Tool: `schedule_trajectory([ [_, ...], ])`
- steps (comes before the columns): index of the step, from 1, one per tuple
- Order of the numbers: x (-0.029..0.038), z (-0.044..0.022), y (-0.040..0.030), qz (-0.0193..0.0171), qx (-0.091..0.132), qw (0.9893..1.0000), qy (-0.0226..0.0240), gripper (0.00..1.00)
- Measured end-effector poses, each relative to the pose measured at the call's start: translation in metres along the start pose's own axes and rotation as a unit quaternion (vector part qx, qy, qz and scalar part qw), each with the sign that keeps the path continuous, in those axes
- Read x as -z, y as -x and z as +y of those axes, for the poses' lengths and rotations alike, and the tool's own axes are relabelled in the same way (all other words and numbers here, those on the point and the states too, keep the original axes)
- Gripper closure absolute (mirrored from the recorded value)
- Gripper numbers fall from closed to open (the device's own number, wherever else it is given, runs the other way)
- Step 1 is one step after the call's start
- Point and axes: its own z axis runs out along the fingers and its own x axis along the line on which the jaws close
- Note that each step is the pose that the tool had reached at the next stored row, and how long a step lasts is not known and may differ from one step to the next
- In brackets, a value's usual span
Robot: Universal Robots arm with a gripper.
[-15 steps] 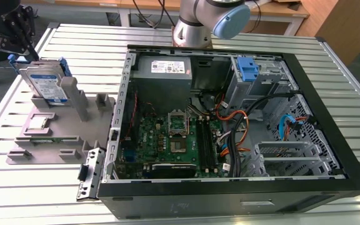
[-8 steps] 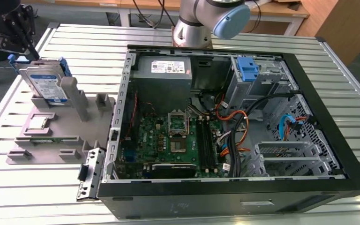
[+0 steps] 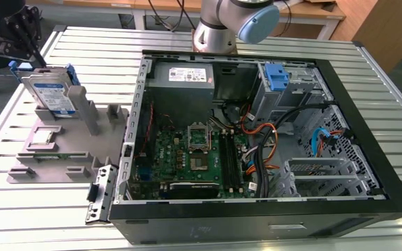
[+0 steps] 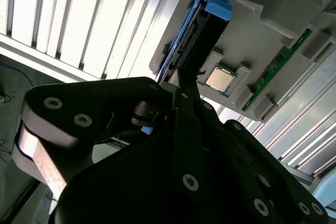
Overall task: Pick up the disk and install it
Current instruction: 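Pick up the disk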
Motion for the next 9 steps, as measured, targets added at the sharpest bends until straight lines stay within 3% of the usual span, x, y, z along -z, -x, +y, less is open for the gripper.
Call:
schedule_trajectory([
  [9,-0.0023,-0.001,-0.0002,-0.0017,0.009,1.0,0.001,0.9],
])
